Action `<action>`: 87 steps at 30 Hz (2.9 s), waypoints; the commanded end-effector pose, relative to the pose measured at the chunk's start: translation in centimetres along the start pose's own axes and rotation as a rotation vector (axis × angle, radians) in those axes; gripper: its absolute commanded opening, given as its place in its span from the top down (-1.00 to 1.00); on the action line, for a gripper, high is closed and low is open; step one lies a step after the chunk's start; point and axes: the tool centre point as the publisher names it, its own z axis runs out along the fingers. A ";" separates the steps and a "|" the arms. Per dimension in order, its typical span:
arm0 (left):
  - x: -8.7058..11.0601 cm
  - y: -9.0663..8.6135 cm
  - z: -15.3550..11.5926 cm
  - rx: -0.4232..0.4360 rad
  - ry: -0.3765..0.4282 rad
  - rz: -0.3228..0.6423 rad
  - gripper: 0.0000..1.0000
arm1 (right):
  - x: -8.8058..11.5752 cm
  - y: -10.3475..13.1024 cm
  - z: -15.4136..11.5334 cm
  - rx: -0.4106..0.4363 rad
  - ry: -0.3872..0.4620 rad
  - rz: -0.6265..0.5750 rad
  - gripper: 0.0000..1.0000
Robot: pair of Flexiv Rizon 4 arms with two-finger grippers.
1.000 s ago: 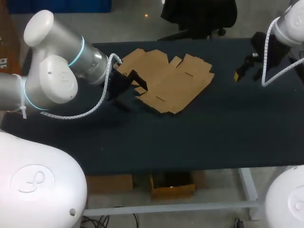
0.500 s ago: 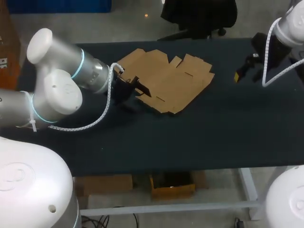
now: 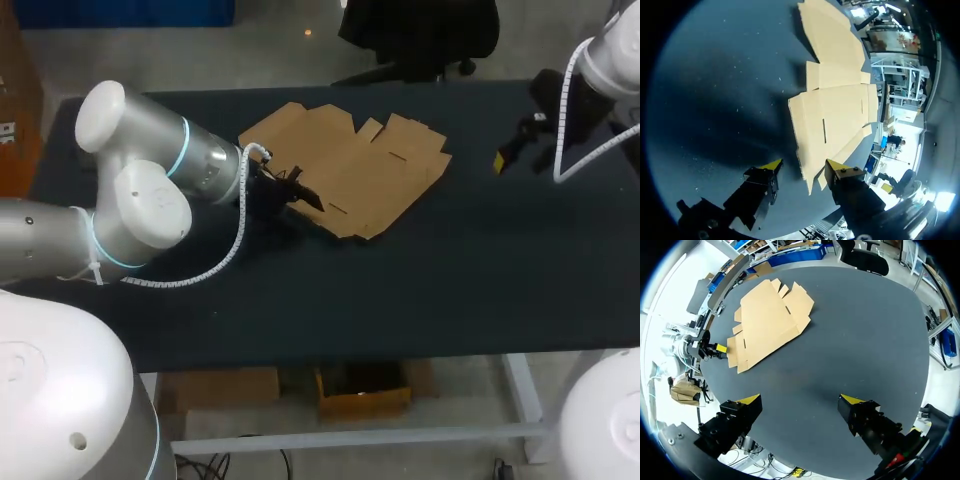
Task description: Assemble the packaging by folding the flat box into shape, placing the metal phone stand inside, and closing the box properly
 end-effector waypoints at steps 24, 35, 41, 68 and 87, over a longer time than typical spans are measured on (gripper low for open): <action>-0.9 -2.3 -1.0 -0.071 -0.051 0.066 1.00 | -0.2 -0.1 -0.4 0.010 0.003 0.017 -1.00; -2.6 -2.3 -3.7 -0.171 -0.075 0.049 1.00 | 0.1 0.4 -0.3 0.019 0.003 0.010 -1.00; -3.5 -2.3 -5.2 -0.207 -0.102 0.123 1.00 | 0.2 0.5 -0.3 0.024 -0.001 0.011 -1.00; -4.9 -2.4 -7.1 -0.084 -0.068 0.176 -1.00 | 0.3 1.7 0.0 0.025 0.012 -0.010 -1.00; -3.7 -1.1 -3.5 -0.108 -0.019 0.181 0.16 | -0.3 2.6 0.1 0.021 0.053 -0.036 -1.00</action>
